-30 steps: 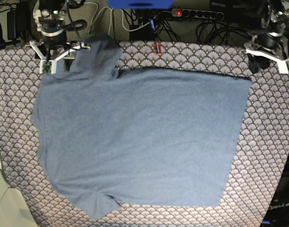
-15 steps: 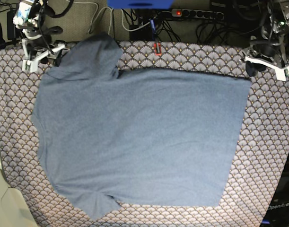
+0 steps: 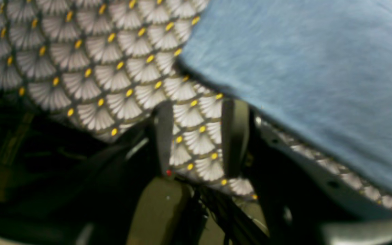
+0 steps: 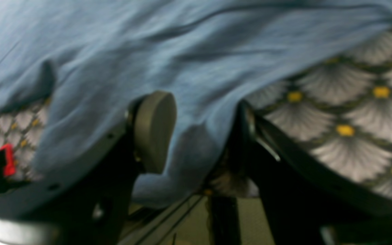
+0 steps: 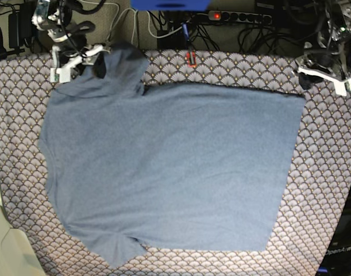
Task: Fold the T-shirt properly
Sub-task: 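Lower both grippers to the shirt's shoulder edge corners and grasp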
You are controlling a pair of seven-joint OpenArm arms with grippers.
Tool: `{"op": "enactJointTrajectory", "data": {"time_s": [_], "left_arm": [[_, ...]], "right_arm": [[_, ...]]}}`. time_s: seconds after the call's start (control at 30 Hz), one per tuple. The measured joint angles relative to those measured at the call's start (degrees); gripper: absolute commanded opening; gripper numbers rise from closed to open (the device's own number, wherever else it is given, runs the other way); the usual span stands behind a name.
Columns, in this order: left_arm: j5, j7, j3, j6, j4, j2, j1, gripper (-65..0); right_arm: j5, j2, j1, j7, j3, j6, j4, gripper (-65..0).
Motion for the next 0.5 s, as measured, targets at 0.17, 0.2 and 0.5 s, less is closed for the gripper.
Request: {"op": "enactJointTrajectory", "data": {"time_s": [0.17,0.2,0.5], "left_arm": [[0.0,-0.2,0.0,-0.2,-6.5,0.0,-3.5,-41.2],[0.0,-0.1,0.0,-0.2,-7.6,0.0,-4.1,-41.2],[0.1,-0.2,0.0,0.0,-12.2,0.2,-8.3,-41.2]], "right_arm": [[0.1,-0.1,0.0,-0.7,-0.9,0.2,0.0,-49.4],[0.1,-0.1,0.0,-0.6,-0.9,0.1,-0.3,-53.3],[3.8,0.2,0.4,4.0,-0.7,1.9,-5.9,-65.0]]}}
